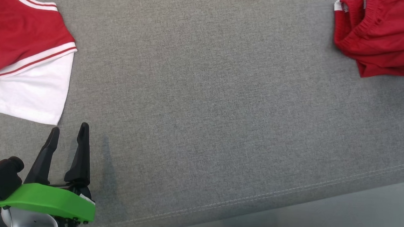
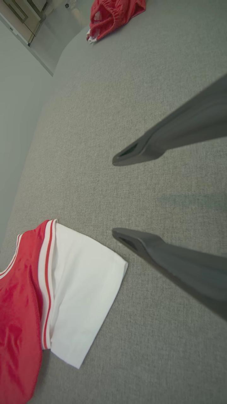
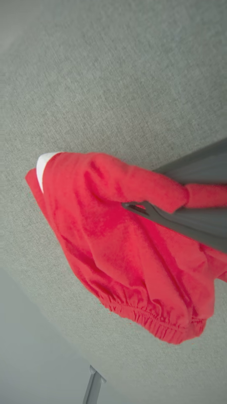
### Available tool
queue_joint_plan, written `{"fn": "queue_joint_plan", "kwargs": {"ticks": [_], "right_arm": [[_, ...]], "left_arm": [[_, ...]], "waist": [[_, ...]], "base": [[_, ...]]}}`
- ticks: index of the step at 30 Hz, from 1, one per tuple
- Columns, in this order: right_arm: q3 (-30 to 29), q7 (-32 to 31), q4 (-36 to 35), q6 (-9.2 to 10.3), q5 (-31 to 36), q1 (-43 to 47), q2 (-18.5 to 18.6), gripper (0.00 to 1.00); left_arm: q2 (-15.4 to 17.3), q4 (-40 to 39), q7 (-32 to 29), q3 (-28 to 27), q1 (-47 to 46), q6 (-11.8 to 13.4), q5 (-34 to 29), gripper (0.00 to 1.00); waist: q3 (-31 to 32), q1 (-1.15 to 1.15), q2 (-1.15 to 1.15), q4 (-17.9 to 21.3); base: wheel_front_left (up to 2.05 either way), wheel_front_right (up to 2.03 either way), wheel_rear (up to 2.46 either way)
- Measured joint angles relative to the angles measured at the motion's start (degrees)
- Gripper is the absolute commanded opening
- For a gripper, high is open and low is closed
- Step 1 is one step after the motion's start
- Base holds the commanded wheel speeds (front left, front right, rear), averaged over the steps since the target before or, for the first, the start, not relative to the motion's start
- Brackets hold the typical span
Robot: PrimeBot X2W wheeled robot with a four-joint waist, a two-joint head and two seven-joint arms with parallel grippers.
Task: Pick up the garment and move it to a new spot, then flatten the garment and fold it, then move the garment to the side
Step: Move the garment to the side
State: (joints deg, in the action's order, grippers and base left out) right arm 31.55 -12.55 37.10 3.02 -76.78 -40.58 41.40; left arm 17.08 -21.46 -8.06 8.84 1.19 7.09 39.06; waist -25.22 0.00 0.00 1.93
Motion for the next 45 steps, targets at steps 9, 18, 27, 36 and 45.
{"fn": "queue_joint_plan", "kwargs": {"ticks": [9, 18, 27, 36, 45], "right_arm": [[0.2, 4.0, 3.7, 0.11, 3.6, 0.0, 1.1, 1.0], [1.3, 4.5, 7.4, 0.1, 3.8, 0.9, 0.6, 1.0], [2.1, 5.0, 10.6, 0.1, 4.1, 3.6, -0.5, 1.0], [1.9, 9.4, 11.9, -0.57, 4.9, 4.3, -0.7, 1.0], [-0.8, 19.8, 8.2, -3.16, 7.2, 4.1, 1.3, 1.0]], "left_arm": [[-0.3, -1.0, -1.0, -0.2, 0.0, 0.0, 0.0, 1.0], [-1.9, -1.2, -1.0, -1.6, -0.1, 0.0, 0.0, 1.0], [-2.5, -1.0, -0.5, -2.7, -0.1, 0.0, 0.0, 1.0], [-4.0, 0.5, 0.2, -2.6, -0.1, 0.0, 0.0, 1.0], [-5.5, 2.8, 2.4, -2.7, -0.1, 0.0, 0.5, 1.0]], "waist": [[0.0, 0.0, 0.0, 0.3], [0.3, 0.0, 0.0, 0.6], [1.6, 0.0, 0.0, 1.1], [4.0, 0.0, 0.0, 1.5], [7.4, 0.0, 0.0, 1.3]], "base": [[0.0, 0.0, 0.0], [0.0, 0.0, 0.0], [0.0, 0.0, 0.0], [0.0, 0.0, 0.0], [0.0, 0.0, 0.0]]}}
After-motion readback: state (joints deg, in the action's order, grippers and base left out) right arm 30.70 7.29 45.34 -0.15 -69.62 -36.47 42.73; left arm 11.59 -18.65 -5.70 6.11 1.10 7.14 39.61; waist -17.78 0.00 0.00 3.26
